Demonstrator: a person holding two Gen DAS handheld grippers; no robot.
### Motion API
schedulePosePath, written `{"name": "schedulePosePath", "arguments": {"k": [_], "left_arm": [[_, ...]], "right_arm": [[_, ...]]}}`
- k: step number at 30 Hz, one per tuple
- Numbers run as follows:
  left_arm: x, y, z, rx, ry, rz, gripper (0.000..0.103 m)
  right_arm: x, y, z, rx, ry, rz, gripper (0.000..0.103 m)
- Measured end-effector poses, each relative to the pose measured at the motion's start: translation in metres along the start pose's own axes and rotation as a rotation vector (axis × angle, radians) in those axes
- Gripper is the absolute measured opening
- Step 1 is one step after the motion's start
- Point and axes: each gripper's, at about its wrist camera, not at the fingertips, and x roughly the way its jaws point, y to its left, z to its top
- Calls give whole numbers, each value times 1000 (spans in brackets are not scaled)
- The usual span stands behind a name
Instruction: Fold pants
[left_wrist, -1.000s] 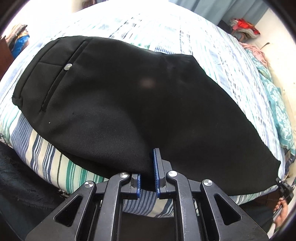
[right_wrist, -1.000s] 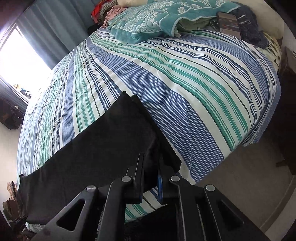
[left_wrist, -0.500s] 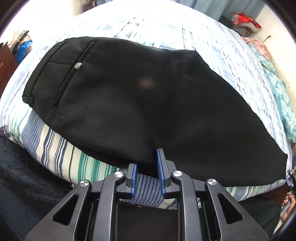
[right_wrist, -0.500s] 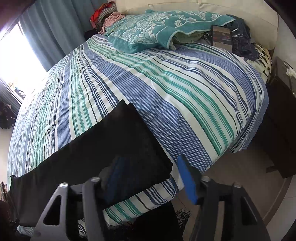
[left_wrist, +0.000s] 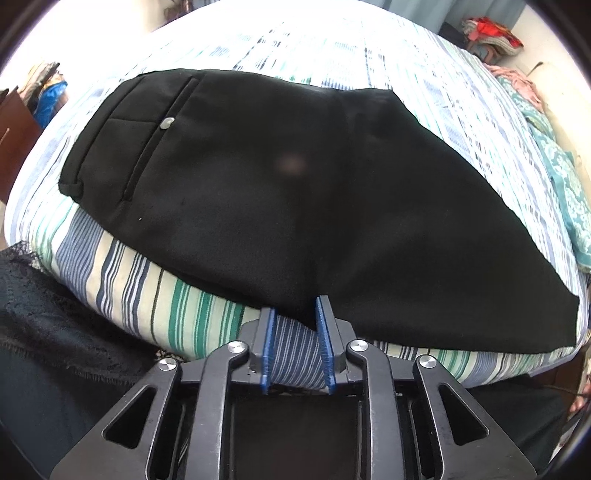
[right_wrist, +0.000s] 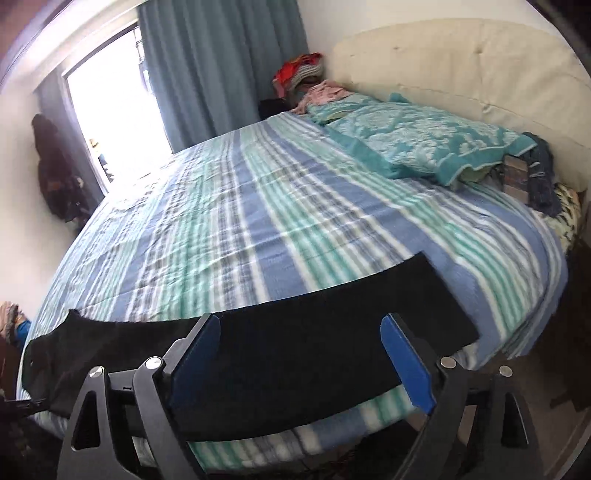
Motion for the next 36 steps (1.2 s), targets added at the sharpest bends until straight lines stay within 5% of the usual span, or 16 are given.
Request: {"name": "schedulePosePath", "arguments": {"k": [1,2,7,10,13,15,17,18,19,20,25,31,36], "left_arm": [[-2,3,-4,-9,14,11,53],[-6,5,-8,-16,25,13,58],[-39,16,-14,27,-73,50,60],[-49,20,13,43,-174,62,76],[-33,20,48,82,-256,72,79],[-8,20,67,121,-281,148,76],[31,29,80,144,-206,382,54],[44,39,84,122,-174,443,64],[44,53,82,63,-198,425,81],[39,63,79,13,-217,433,88],[13,68,65,-31,-216,372,89],[-1,-6,72,167,-264,173,93],[37,-52,66,323,-173,222,93]], "right_arm": [[10,18,-5,-21,22,49,88],[20,35,-13,-40,44,92,88],[80,93,-55,-109,184,167,88],[105,101,-81,-122,277,146,89],[102,106,-90,-162,268,133,91],[101,102,-90,-148,265,140,92],[100,101,-91,-130,255,148,93],[100,102,-92,-130,252,146,95],[100,104,-92,-136,250,142,95],[100,105,-93,-146,250,138,97],[103,120,-99,-242,253,94,103],[103,120,-101,-247,241,87,103],[103,121,-103,-252,228,76,103]]}}
